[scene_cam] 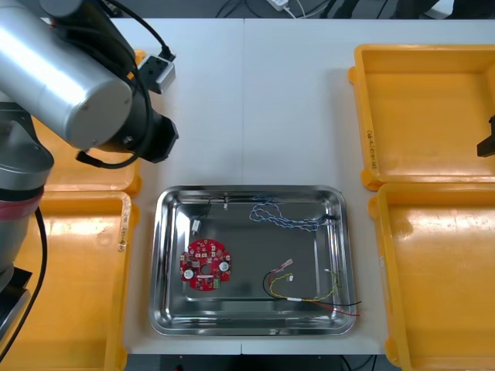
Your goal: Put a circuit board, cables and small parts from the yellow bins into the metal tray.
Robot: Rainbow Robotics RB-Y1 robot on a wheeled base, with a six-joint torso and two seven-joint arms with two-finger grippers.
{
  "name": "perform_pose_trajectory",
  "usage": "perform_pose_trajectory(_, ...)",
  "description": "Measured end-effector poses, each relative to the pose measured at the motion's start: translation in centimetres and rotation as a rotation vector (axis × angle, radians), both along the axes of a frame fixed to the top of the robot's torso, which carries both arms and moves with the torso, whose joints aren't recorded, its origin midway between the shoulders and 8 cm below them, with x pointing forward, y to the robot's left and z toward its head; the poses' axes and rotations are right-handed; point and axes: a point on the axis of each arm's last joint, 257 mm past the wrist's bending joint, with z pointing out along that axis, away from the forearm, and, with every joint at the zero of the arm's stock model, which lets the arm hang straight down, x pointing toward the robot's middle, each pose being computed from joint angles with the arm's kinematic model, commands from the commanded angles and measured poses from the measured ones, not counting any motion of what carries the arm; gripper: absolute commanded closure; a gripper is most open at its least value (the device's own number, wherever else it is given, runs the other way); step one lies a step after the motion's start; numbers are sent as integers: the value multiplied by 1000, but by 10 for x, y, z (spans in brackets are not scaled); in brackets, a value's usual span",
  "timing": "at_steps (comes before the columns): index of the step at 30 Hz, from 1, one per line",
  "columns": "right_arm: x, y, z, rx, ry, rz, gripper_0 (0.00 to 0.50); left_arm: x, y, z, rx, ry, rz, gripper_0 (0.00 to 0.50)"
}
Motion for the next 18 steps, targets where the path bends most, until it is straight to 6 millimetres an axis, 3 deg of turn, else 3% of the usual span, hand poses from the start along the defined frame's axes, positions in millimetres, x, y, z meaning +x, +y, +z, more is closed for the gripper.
perform_pose_trajectory(4, -1, -5, -8, -39, 8, 57, 0, -9, -18, -11, -49, 14, 60, 500)
perform_pose_trajectory(11, -2, -7, -22, -32, 6, 68, 0, -28, -46, -37, 14, 53, -27, 500)
perform_pose_trajectory(18, -5, -11, -31, -30, 17, 60, 0, -44, -54, -64, -12, 92, 59, 500)
